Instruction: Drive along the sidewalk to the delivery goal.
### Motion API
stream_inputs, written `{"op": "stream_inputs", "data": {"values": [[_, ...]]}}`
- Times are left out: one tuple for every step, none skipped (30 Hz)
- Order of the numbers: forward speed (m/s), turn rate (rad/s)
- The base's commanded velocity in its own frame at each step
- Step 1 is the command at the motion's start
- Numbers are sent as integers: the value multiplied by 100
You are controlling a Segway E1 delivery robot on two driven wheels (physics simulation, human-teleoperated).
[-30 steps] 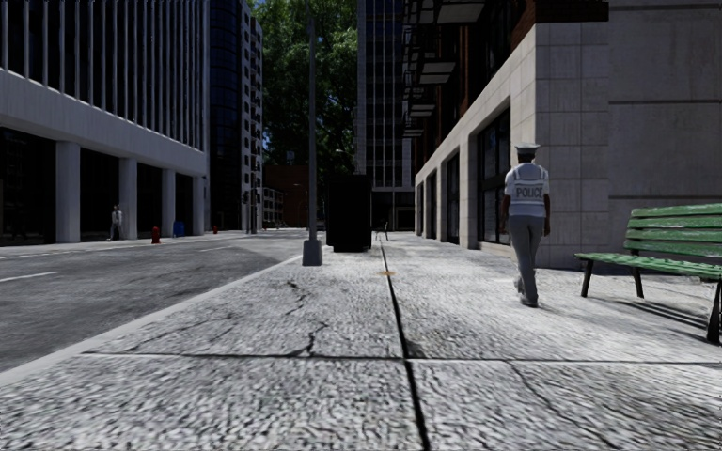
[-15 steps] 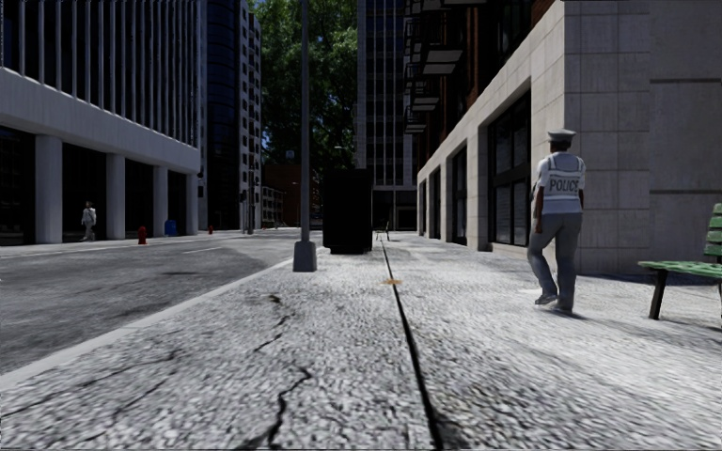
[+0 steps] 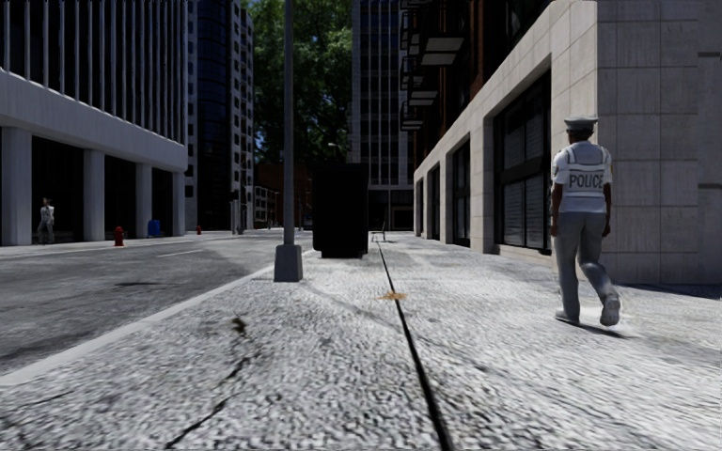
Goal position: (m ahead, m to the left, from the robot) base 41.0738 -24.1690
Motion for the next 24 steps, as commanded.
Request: {"op": "stream_inputs", "data": {"values": [[182,-23],[179,-23],[176,-23],[176,-23],[174,-23],[168,-23],[160,-23],[152,-24],[152,-24],[143,-25],[138,-28],[135,-30],[135,-32],[135,-32],[134,-35],[134,-40],[134,-45],[133,-50],[133,-50],[132,-56],[130,-58],[129,-58],[129,-58],[129,-58]]}}
